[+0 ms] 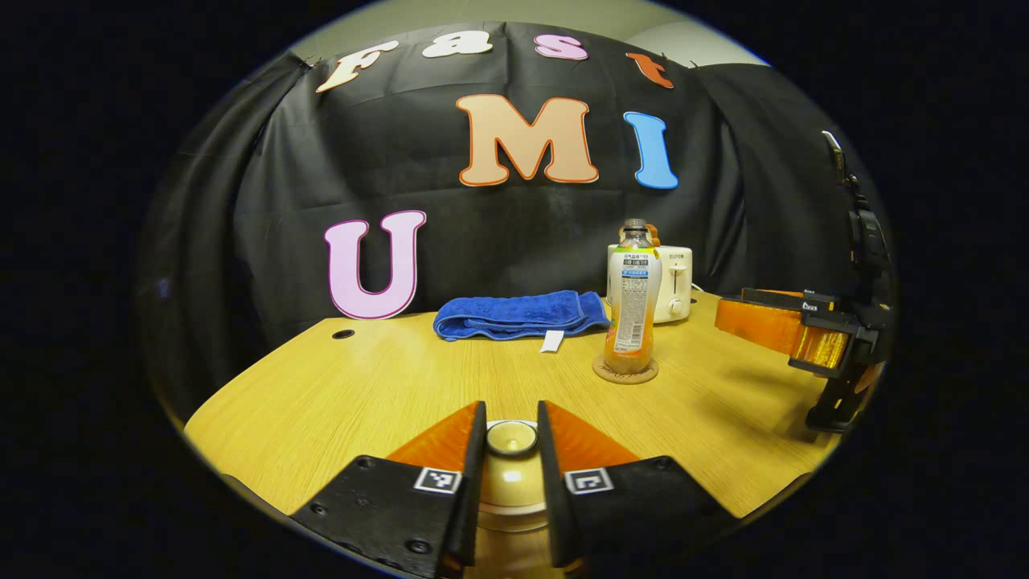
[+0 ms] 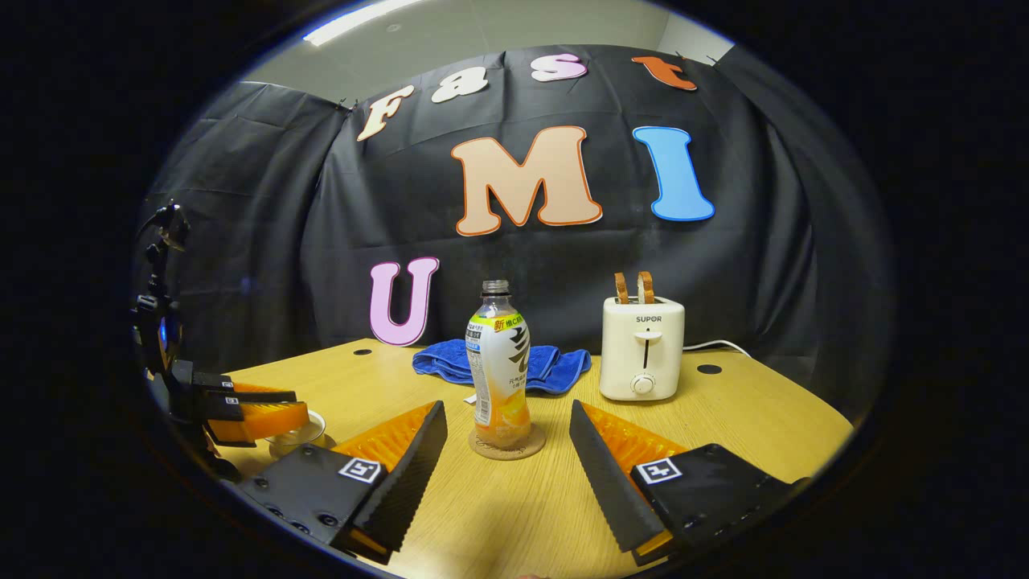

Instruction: Open the teacup lid with one hand, grasp the water bottle and pour water into the teacup with the other hand; after pouring, place the water bottle on the coaster and then close the teacup lid.

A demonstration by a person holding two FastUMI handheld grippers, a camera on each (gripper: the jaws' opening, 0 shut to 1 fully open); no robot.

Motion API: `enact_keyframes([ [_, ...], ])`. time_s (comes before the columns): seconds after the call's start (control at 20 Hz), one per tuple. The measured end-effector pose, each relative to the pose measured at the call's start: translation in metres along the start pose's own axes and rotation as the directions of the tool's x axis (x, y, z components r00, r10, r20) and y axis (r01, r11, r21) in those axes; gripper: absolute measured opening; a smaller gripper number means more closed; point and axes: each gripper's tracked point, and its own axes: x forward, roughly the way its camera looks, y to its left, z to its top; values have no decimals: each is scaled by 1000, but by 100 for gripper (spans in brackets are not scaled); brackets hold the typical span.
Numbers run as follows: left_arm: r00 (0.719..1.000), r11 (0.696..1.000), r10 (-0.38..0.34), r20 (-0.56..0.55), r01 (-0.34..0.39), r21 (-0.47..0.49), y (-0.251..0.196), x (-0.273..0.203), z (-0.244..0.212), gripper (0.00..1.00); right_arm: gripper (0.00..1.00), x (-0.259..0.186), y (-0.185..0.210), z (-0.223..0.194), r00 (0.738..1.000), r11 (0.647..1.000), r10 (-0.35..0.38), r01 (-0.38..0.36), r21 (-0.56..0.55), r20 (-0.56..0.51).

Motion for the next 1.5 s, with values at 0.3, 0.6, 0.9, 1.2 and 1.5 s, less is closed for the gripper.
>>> enact_keyframes([
  [0.3,996,999,48,72,-49,2,5,-15,22,89,98,-21,1,17,999,1000,-10,9,25,35],
  [0.6,989,997,75,129,-71,-30,4,-45,29,88,94,-52,7,21,997,999,-35,33,37,73],
  [0.9,985,995,87,152,-78,-62,4,-69,22,91,94,-81,15,6,995,998,-53,50,36,87],
  [1.2,980,993,97,174,-83,-85,3,-83,15,91,98,-93,16,-13,994,996,-78,75,41,72],
  [1.5,984,990,108,142,-95,-101,5,-85,-2,91,97,-94,18,-24,995,996,-81,78,44,58],
])
